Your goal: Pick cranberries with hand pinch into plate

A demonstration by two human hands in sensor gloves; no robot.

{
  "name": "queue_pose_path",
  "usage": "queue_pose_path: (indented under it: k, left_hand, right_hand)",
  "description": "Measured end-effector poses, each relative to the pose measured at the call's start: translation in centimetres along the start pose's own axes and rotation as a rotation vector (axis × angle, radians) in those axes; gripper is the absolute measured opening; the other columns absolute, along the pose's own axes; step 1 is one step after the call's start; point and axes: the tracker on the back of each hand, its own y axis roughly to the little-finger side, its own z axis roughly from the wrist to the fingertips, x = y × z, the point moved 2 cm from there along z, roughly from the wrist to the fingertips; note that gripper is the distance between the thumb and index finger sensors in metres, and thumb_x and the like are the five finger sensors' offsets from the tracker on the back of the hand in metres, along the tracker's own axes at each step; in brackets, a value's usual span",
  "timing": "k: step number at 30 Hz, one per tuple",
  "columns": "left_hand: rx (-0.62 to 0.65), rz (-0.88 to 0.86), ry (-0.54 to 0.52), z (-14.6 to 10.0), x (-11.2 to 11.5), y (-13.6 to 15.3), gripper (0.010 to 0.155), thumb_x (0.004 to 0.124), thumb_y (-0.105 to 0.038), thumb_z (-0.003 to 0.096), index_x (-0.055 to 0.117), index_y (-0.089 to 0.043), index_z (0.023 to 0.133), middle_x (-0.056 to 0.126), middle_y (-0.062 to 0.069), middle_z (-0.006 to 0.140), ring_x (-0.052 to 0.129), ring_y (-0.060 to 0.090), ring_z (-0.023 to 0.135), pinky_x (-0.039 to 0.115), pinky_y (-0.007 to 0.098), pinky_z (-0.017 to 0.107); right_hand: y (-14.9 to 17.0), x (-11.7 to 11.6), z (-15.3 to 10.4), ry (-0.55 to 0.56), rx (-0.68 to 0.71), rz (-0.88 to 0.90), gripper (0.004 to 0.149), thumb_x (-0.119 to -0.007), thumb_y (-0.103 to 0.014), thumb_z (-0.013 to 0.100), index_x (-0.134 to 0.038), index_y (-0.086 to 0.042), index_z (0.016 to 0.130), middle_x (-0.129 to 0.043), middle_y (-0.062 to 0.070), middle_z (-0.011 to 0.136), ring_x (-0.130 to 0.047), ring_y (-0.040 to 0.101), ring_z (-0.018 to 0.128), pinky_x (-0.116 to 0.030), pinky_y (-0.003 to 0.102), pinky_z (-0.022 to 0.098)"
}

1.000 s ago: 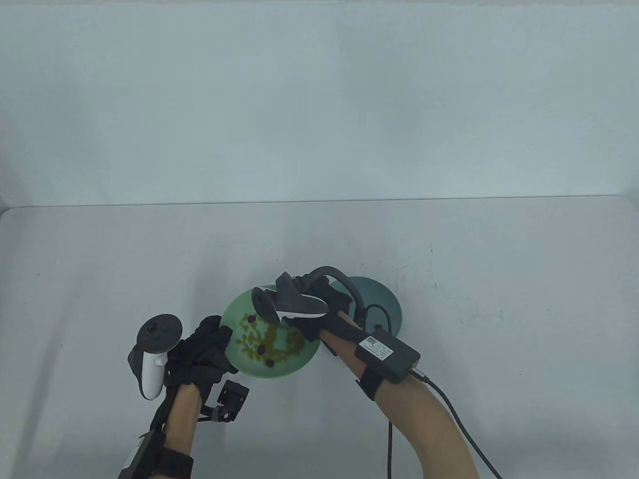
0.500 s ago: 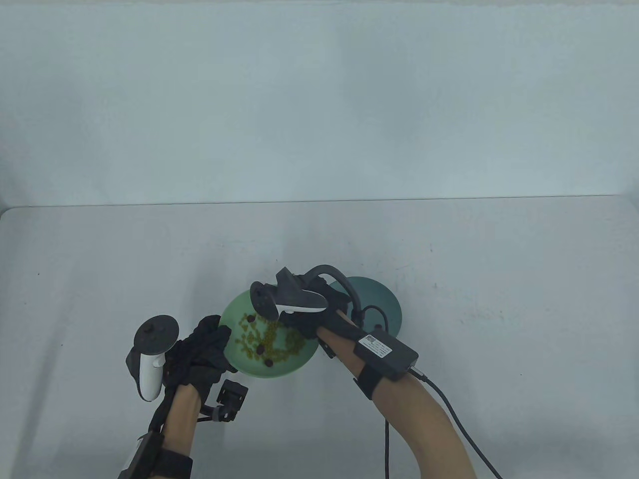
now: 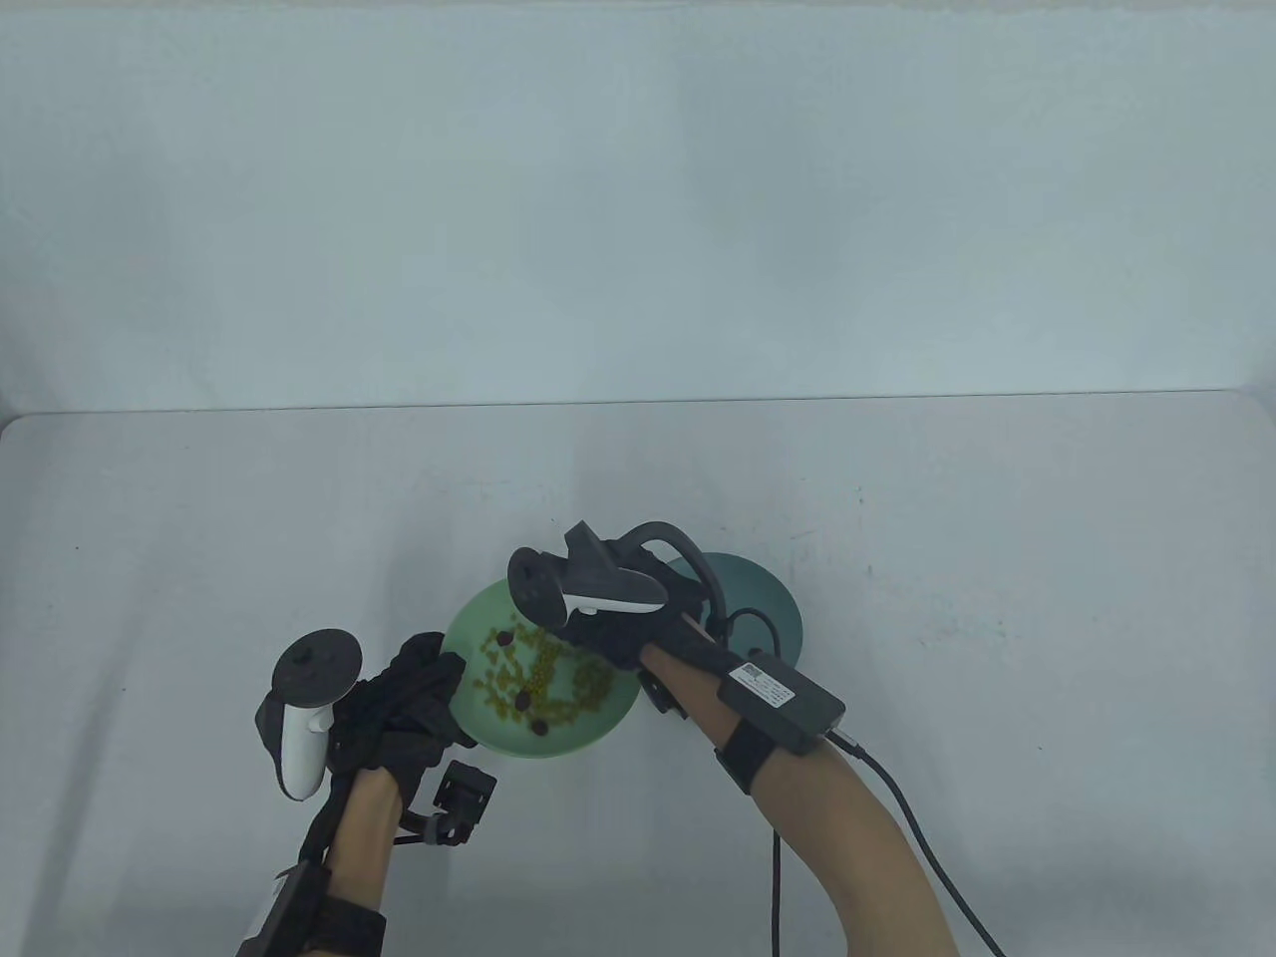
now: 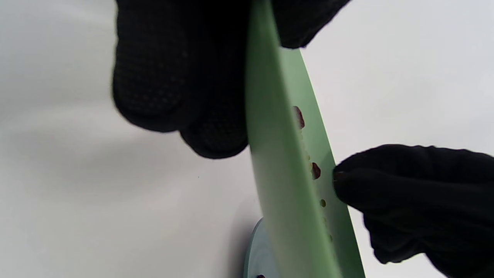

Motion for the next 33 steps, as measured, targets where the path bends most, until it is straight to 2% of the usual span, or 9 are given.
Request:
queue_pose_path:
  k: [7,13,23,33]
  left_hand:
    - [-0.004,0.003,-0.007,0.0,-0.1,0.0,0.053,0.066,-0.022,0.0593,0.052,0.002,0.104,0.083,0.018,0.083,0.108,0.024,0.048,0.096,0.032,0.037]
    - [-0.007,0.012,-0.010,0.0,-0.1,0.1,0.053,0.066,-0.022,0.0593,0.053,0.002,0.104,0.083,0.018,0.083,0.108,0.024,0.048,0.096,0.032,0.037]
    - [-0.006,0.015,-0.019,0.0,-0.4,0.1,0.052,0.066,-0.022,0.0593,0.053,0.002,0.104,0.084,0.018,0.083,0.108,0.024,0.048,0.096,0.032,0.037]
    - [-0.004,0.018,-0.021,0.0,-0.5,0.1,0.052,0.066,-0.022,0.0593,0.053,0.002,0.104,0.084,0.018,0.083,0.108,0.024,0.048,0.096,0.032,0.037]
  right_hand:
    - [2.8,2.2,-1.1,0.067,-0.051,0.021,0.050,-0.080,-0.049,0.049,-0.087,-0.015,0.085,-0.092,-0.013,0.046,-0.096,0.006,0.039,-0.087,0.034,0.039]
    - [5.8,1.4,-1.7,0.067,-0.117,0.049,0.050,-0.080,-0.049,0.049,-0.087,-0.015,0.085,-0.092,-0.013,0.046,-0.096,0.006,0.039,-0.087,0.034,0.039]
    - [10.4,-4.6,-2.1,-0.026,-0.245,0.081,0.050,-0.080,-0.049,0.049,-0.087,-0.015,0.085,-0.091,-0.013,0.046,-0.096,0.006,0.039,-0.087,0.034,0.039]
    - [12.2,-10.2,-1.2,-0.144,-0.327,0.107,0.049,-0.080,-0.049,0.049,-0.087,-0.016,0.085,-0.091,-0.013,0.046,-0.096,0.007,0.039,-0.087,0.034,0.039]
